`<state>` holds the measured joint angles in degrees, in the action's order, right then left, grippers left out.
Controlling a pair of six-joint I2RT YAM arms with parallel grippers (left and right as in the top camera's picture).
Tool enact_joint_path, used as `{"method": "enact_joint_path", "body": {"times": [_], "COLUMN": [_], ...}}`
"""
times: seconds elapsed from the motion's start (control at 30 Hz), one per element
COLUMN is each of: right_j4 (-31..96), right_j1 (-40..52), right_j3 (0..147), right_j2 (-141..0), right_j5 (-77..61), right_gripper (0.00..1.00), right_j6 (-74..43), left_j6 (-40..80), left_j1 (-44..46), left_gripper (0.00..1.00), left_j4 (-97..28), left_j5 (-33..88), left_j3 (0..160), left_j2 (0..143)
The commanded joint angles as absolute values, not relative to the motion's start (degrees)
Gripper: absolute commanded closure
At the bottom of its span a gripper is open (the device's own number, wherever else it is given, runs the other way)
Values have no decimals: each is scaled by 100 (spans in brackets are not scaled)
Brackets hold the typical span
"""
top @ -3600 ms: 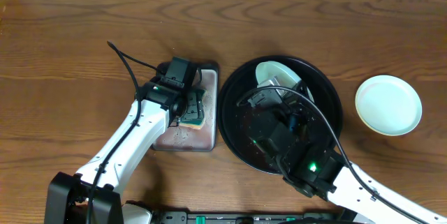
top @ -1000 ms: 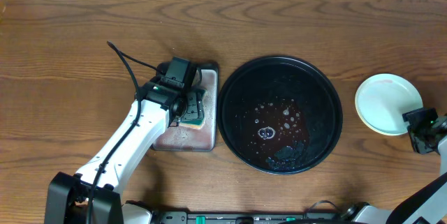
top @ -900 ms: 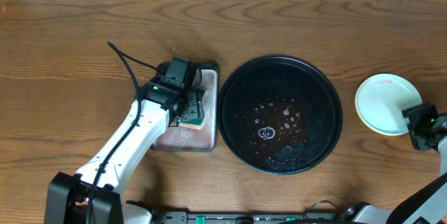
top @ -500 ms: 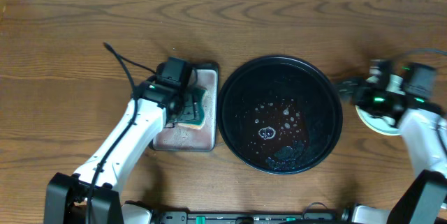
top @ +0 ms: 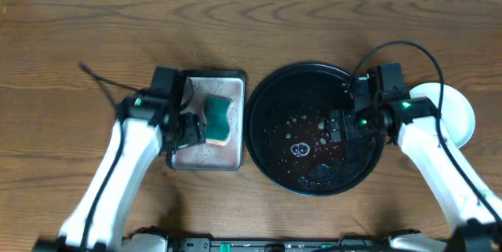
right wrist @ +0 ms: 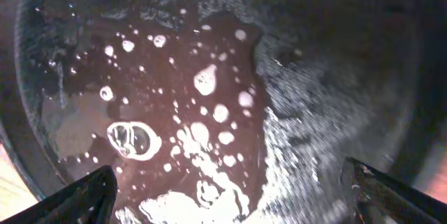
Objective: Clean dirty plates on tray and stack at the side
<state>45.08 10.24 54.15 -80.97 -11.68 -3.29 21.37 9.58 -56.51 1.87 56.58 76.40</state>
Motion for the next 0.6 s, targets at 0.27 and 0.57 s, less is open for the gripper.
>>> {"method": "enact_joint_path", "body": {"times": [0.27, 0.57], "right_j4": [3697, 3879], "right_j1": [1409, 1409], "right_j3": [3710, 3441], "right_j2": [-4449, -2849], "right_j5": [-582, -585], "right_gripper": [1, 1], "right_j6": [-467, -467], "left_j6": [1831, 1824], "left_j1": [1041, 1041], "left_gripper": [18, 18], "left_j4": [-4488, -4488], "left_j5": [259, 259], "left_j3": [3684, 3494], "left_j2": [3607, 1933]}}
